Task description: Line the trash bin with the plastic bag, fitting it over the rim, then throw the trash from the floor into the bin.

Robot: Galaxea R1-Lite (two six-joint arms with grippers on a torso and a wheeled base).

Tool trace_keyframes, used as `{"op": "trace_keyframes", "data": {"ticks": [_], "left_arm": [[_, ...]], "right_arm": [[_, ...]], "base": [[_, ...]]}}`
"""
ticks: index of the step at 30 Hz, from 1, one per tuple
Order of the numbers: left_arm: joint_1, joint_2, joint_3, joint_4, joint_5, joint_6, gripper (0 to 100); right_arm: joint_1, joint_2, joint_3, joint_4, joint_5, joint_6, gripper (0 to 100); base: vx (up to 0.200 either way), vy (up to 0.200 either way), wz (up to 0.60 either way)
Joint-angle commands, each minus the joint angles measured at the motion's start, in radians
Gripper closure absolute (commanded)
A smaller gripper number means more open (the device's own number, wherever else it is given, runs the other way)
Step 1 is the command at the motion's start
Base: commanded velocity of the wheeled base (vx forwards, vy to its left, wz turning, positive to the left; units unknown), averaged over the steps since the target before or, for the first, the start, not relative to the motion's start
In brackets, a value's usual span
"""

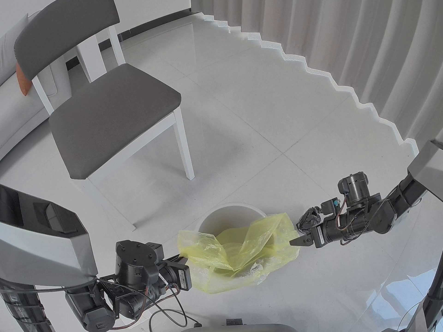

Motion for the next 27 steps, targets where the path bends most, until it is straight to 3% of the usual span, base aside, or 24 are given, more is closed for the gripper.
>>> {"op": "trace_keyframes", "data": {"ticks": [1,4,11,14,15,16,17,18,22,25,27], "left_arm": [[0.008,0.045,0.0,-0.04,-0.011,-0.006,100],[0.014,0.091,0.005,-0.11,-0.014,-0.003,100],[0.017,0.144,0.021,-0.179,-0.016,-0.003,100],[0.019,0.174,0.018,-0.204,-0.014,-0.003,100],[0.019,0.187,0.015,-0.219,-0.014,-0.003,100],[0.019,0.19,0.009,-0.219,-0.016,-0.003,0],[0.019,0.19,0.009,-0.219,-0.016,-0.003,0],[0.032,0.192,-0.002,-0.219,-0.014,-0.004,0],[0.046,0.183,0.001,-0.219,-0.013,-0.006,0],[0.072,0.143,0.009,-0.219,-0.013,-0.006,0],[0.077,0.134,0.009,-0.219,-0.013,-0.006,0]], "right_arm": [[-0.019,-0.113,0.054,0.001,0.009,-0.005,0],[0.007,-0.163,0.077,-0.003,0.014,-0.019,0],[0.153,-0.26,0.116,-0.026,-0.004,-0.094,0],[0.214,-0.257,0.127,-0.05,-0.055,-0.13,0],[0.254,-0.249,0.13,-0.068,-0.107,-0.16,0],[0.271,-0.237,0.13,-0.079,-0.138,-0.185,0],[0.271,-0.237,0.13,-0.079,-0.138,-0.185,0],[0.293,-0.188,0.124,-0.113,-0.193,-0.26,0],[0.302,-0.103,0.129,-0.202,-0.265,-0.443,0],[0.302,-0.036,0.136,-0.291,-0.347,-0.63,0],[0.303,-0.02,0.135,-0.311,-0.363,-0.653,0]], "base": [[0.0,0.0,0.0],[0.0,0.0,0.0],[0.0,0.0,0.0],[0.0,0.0,0.0],[0.0,0.0,0.0],[0.0,0.0,0.0],[0.0,0.0,0.0],[0.0,0.0,0.0],[0.0,0.0,0.0],[0.0,0.0,0.0],[0.0,0.0,0.0]]}}
